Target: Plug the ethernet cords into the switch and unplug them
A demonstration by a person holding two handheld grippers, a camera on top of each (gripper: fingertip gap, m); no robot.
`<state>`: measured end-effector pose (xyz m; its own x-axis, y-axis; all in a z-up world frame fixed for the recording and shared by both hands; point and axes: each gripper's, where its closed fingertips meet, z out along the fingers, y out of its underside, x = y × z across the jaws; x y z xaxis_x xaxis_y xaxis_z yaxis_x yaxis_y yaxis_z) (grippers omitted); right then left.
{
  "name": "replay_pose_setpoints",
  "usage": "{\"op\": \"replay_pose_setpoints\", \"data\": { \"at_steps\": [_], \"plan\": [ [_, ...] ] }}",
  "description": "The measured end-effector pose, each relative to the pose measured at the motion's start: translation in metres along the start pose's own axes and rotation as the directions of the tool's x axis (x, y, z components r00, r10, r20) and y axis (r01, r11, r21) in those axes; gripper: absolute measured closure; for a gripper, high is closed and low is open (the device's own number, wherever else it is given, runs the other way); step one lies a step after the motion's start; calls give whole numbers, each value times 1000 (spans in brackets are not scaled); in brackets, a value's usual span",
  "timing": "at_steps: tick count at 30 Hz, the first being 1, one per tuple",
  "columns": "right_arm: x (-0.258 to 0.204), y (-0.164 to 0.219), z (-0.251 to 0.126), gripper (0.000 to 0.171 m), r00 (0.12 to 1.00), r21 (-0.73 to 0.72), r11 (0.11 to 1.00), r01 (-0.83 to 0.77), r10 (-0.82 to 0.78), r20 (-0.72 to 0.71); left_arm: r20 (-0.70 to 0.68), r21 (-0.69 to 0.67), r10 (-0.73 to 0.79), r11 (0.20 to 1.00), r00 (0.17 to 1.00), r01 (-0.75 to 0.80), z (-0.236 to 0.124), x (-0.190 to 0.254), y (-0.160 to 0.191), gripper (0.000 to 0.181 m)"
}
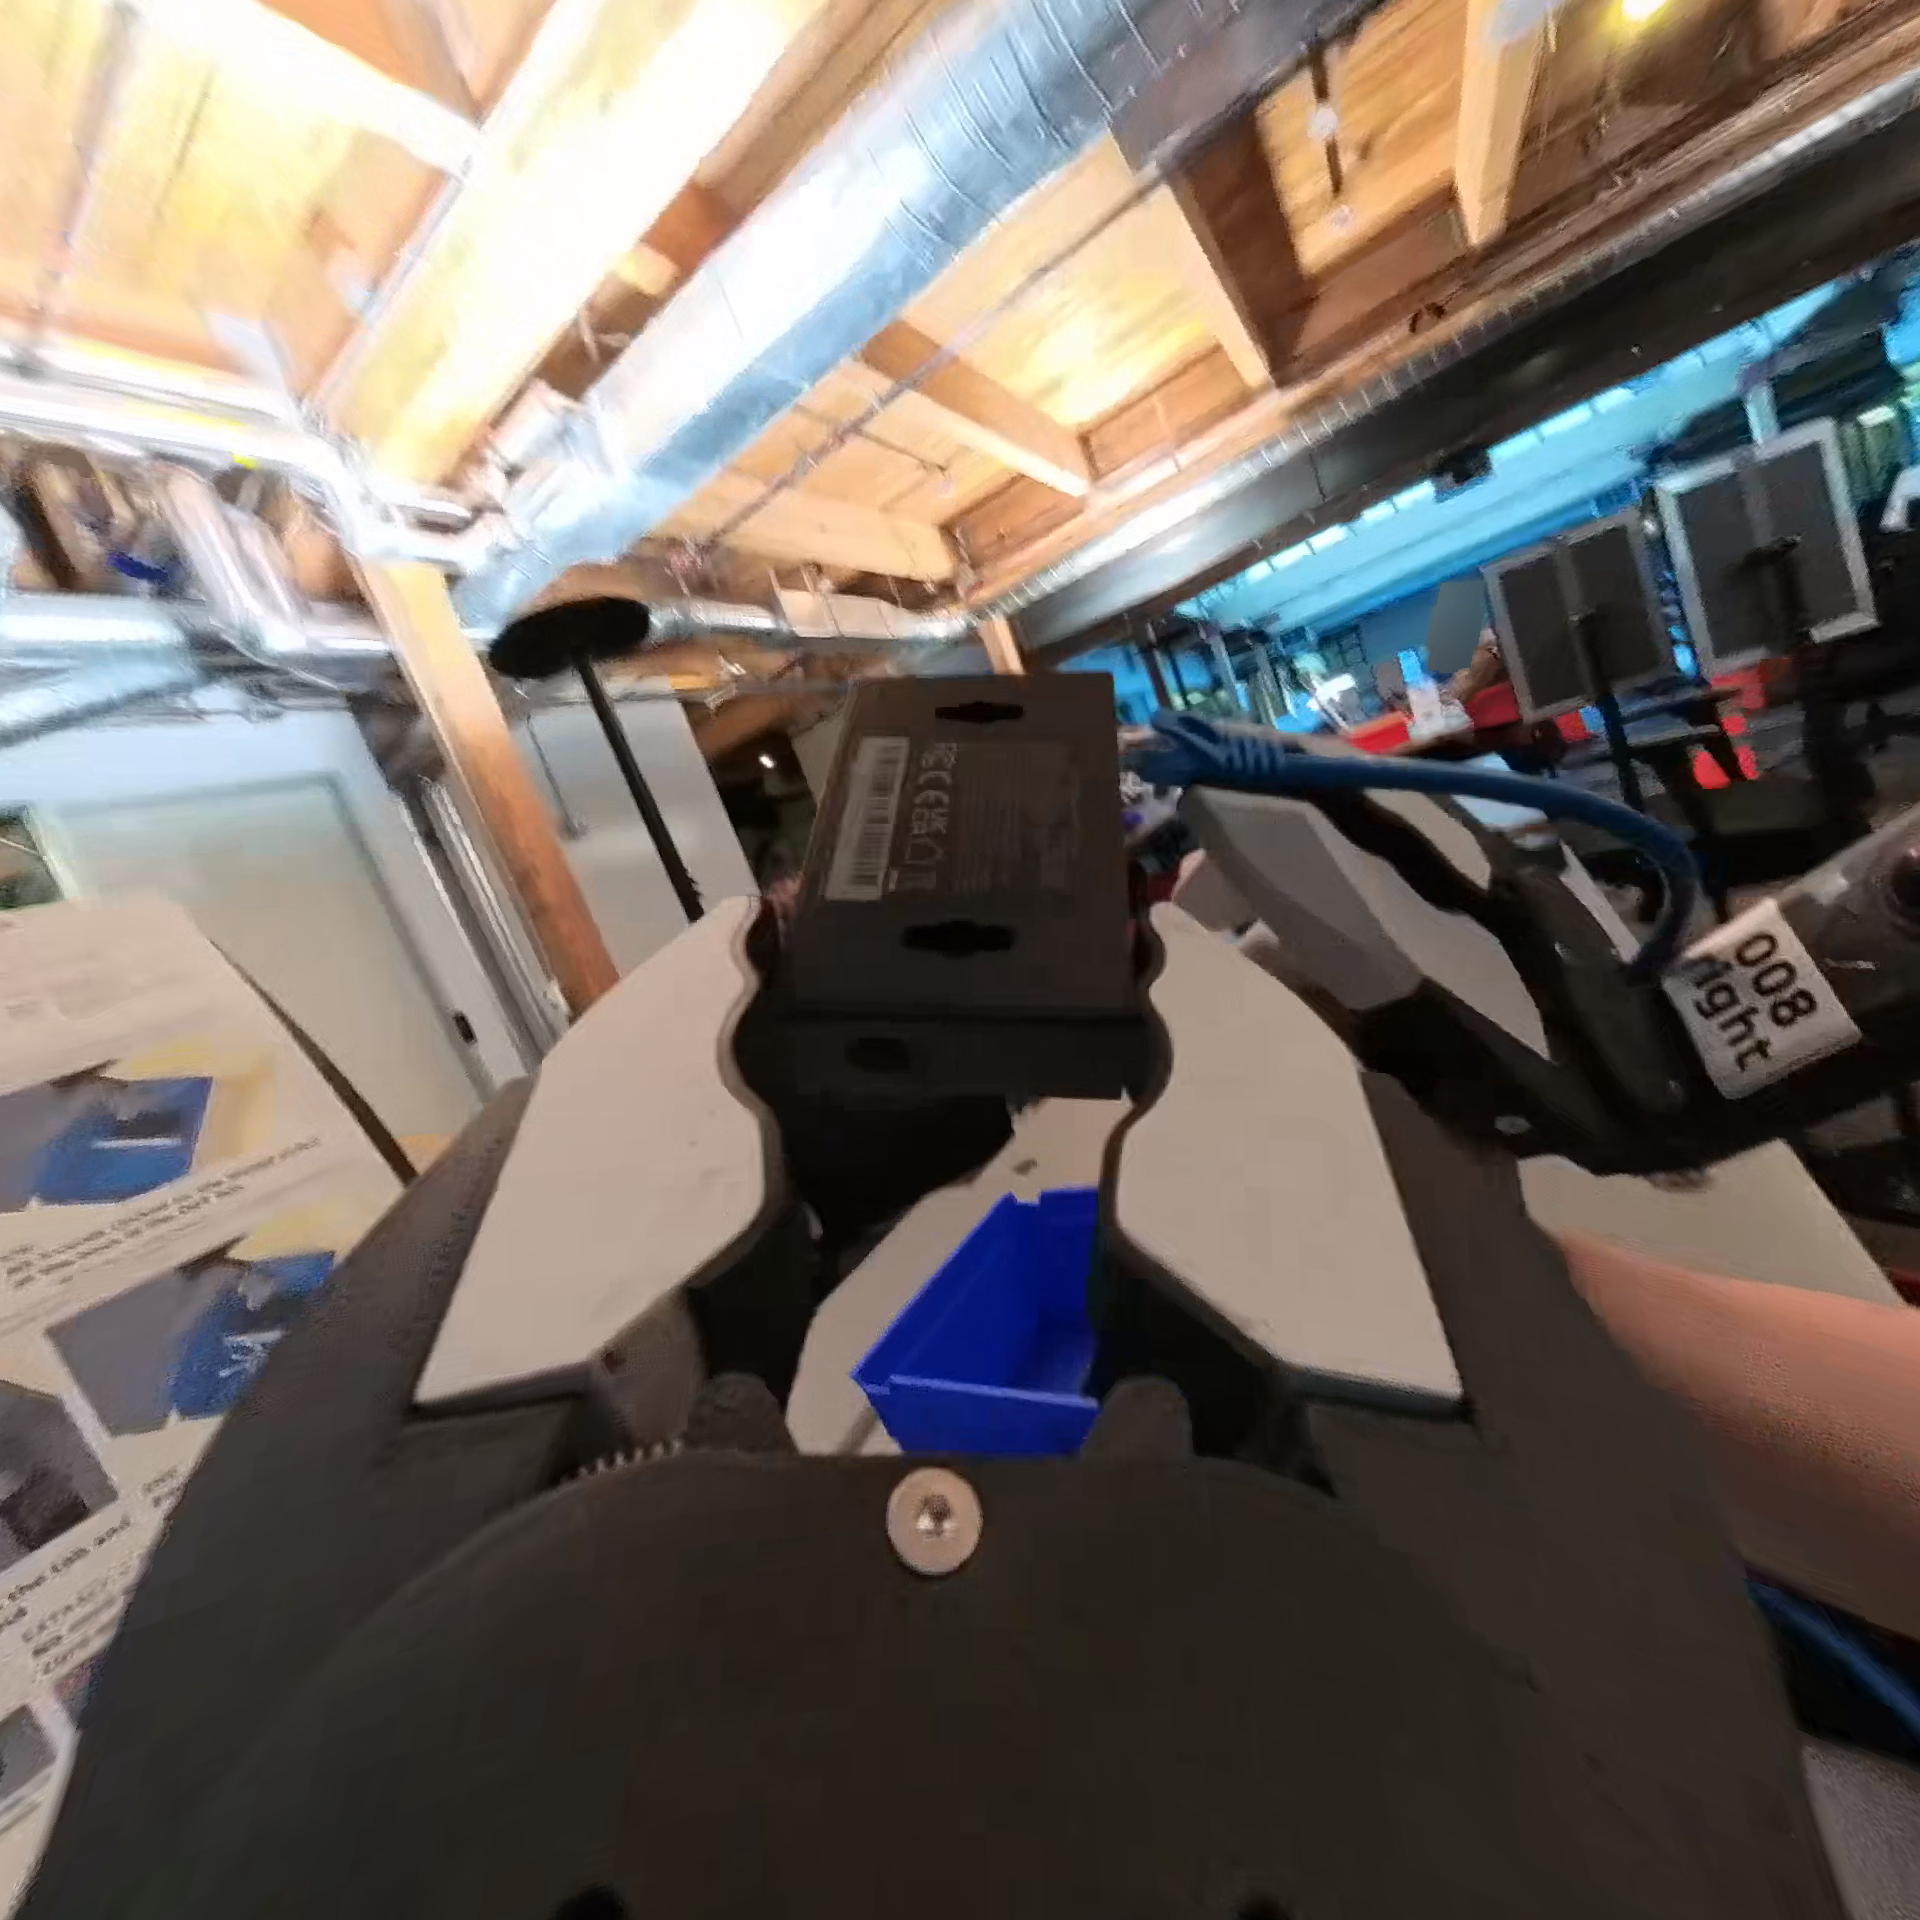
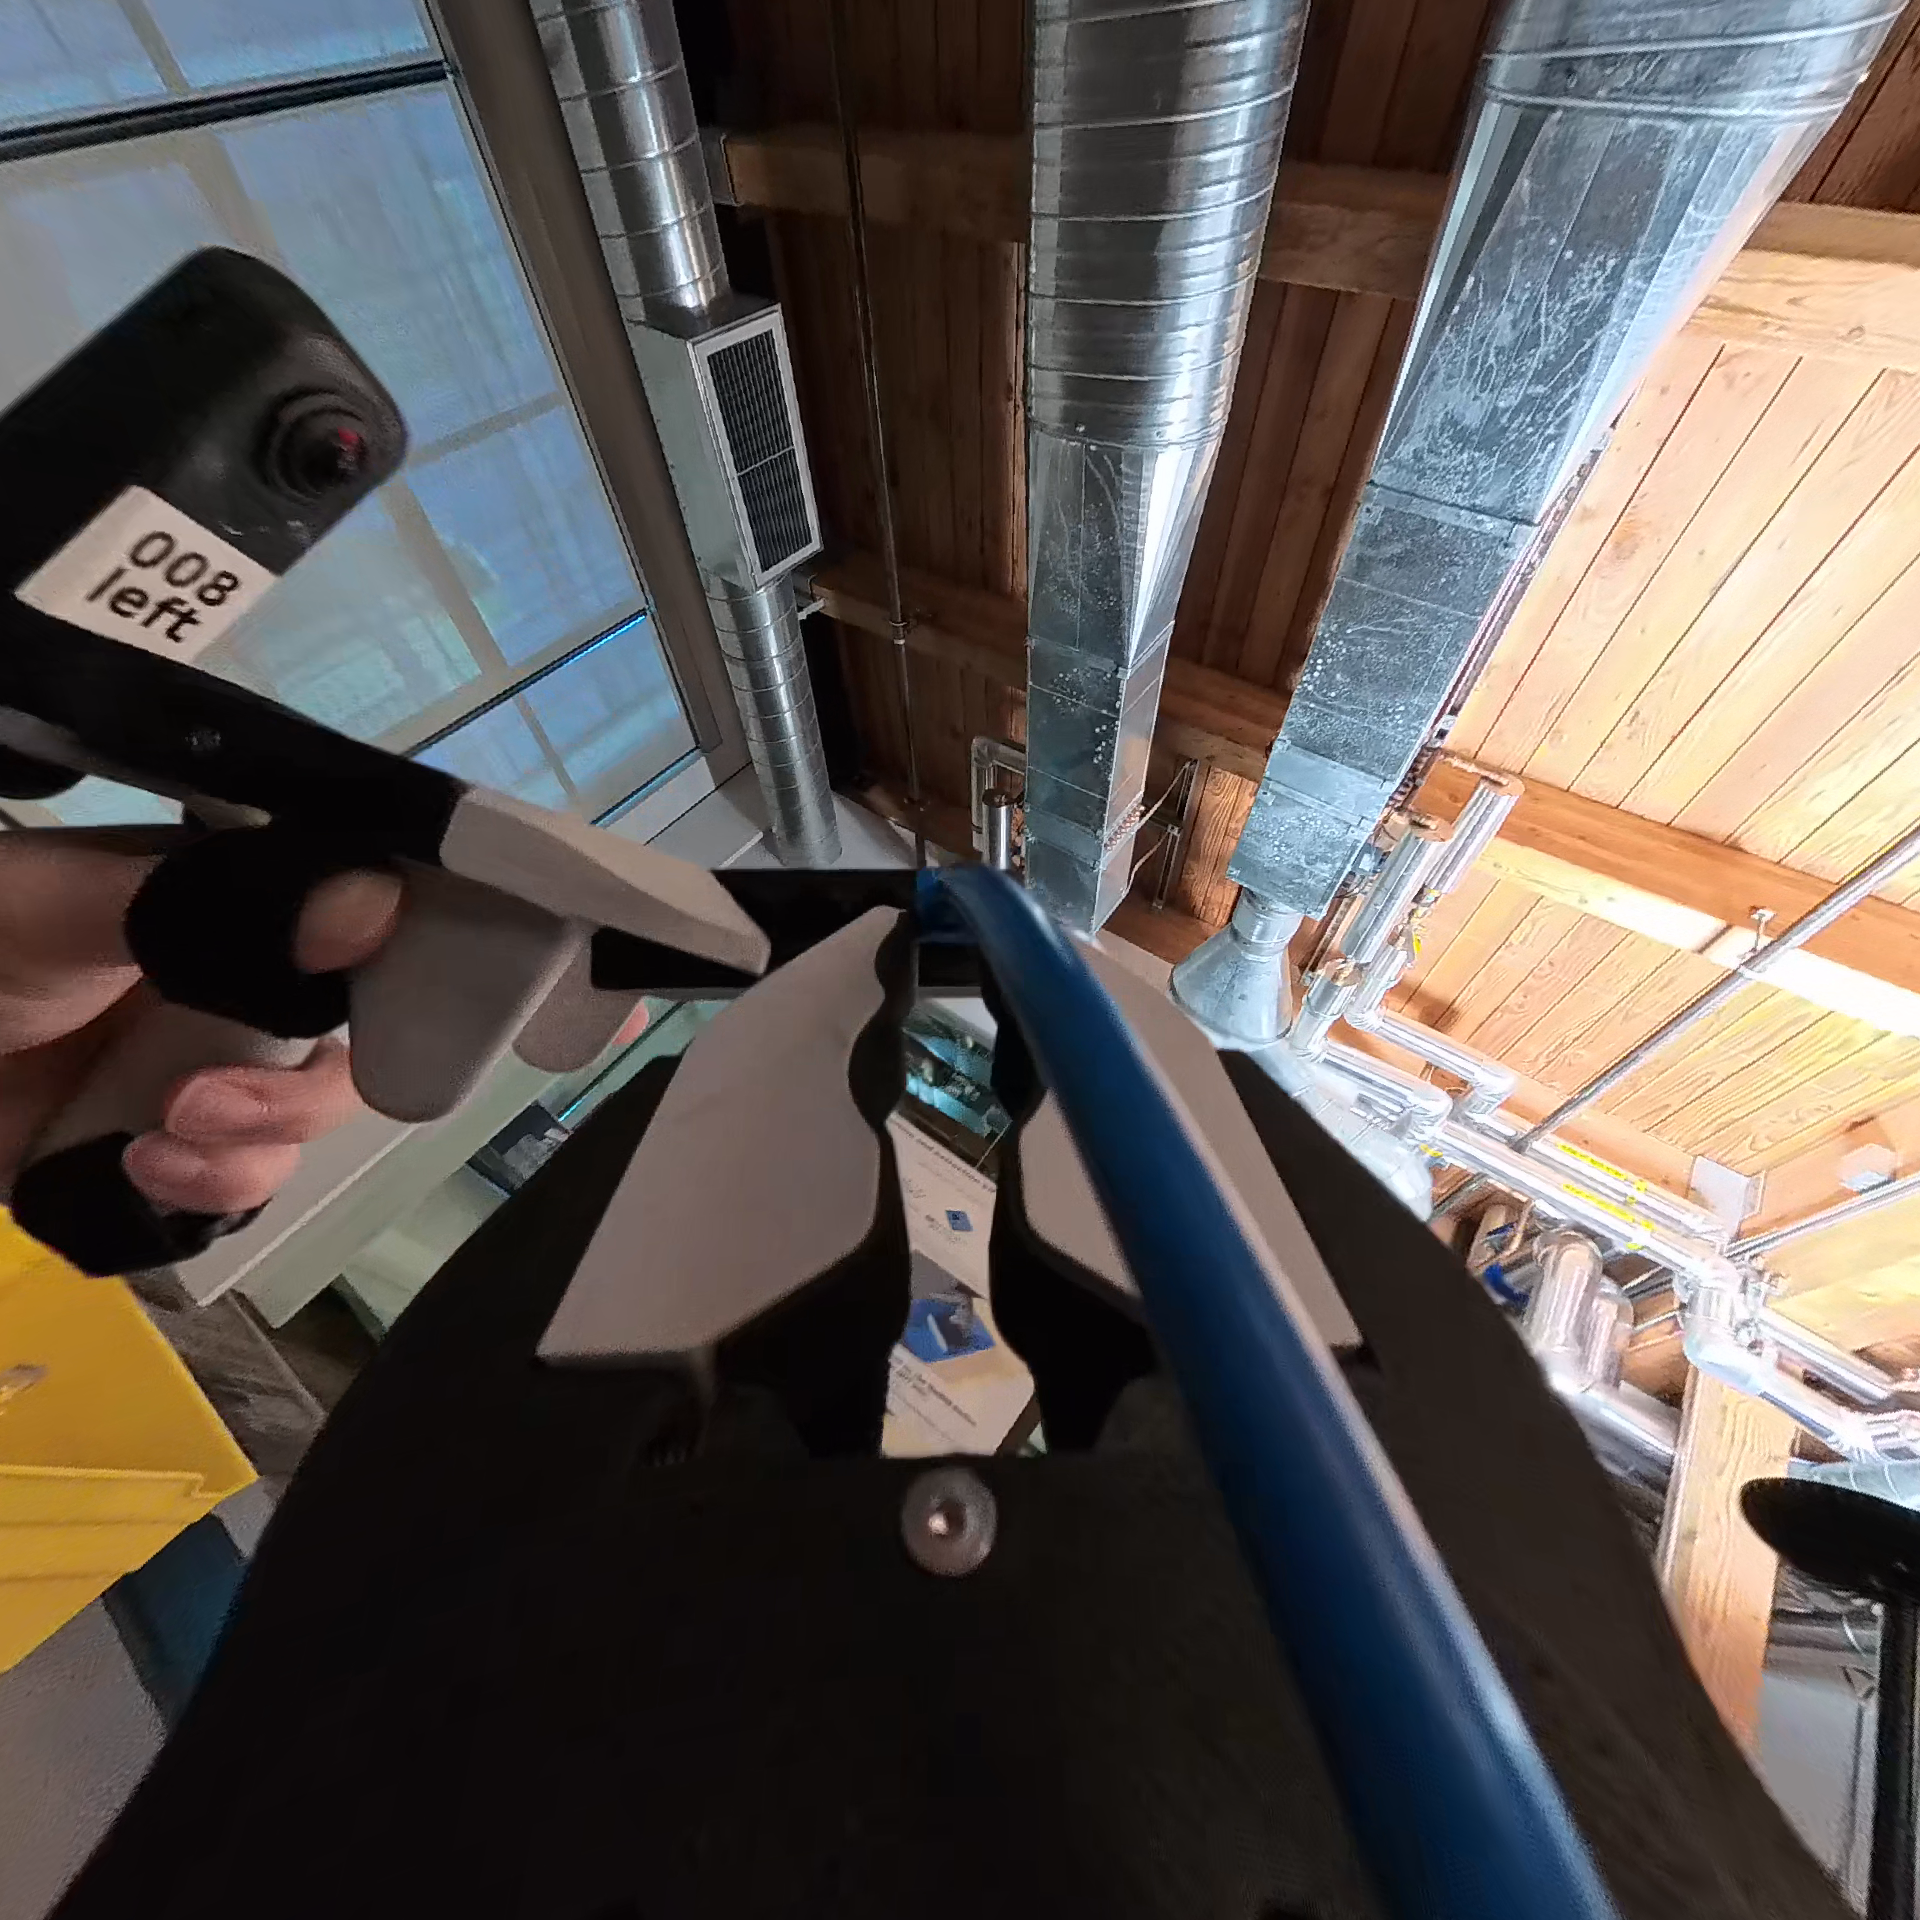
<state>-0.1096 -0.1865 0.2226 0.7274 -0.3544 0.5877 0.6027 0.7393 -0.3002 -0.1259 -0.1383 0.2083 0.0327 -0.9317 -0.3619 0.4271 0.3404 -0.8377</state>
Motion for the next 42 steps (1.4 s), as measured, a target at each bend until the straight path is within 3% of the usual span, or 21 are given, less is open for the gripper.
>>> {"op": "replay_pose_setpoints", "data": {
  "at_steps": [2,11,18,27,31,36,38,42],
  "plan": [
    [-1,4,0,159,998,3,998,-57,57,18,10,32,30,999,1000,-30,-2,-2,-2,119],
    [-13,26,4,158,961,-40,963,-266,268,74,62,-68,193,980,979,-188,-14,-12,5,122],
    [-8,20,1,159,972,-1,974,-227,227,57,84,-71,121,991,989,-116,-9,-9,11,120],
    [-4,12,-1,158,968,35,968,-249,247,46,75,-11,-41,999,996,42,-4,-7,10,97],
    [-5,13,-1,158,966,39,966,-257,255,40,53,17,-98,995,994,97,-3,-9,11,95],
    [-7,11,-2,158,963,54,962,-269,266,45,-21,48,-110,993,994,111,-3,1,7,96],
    [-9,10,-2,158,955,58,955,-292,288,62,-87,54,-100,993,991,105,-4,10,5,110],
    [-11,15,-1,158,948,48,948,-316,312,68,-39,69,-50,996,998,52,-6,7,2,111]
  ]
}}
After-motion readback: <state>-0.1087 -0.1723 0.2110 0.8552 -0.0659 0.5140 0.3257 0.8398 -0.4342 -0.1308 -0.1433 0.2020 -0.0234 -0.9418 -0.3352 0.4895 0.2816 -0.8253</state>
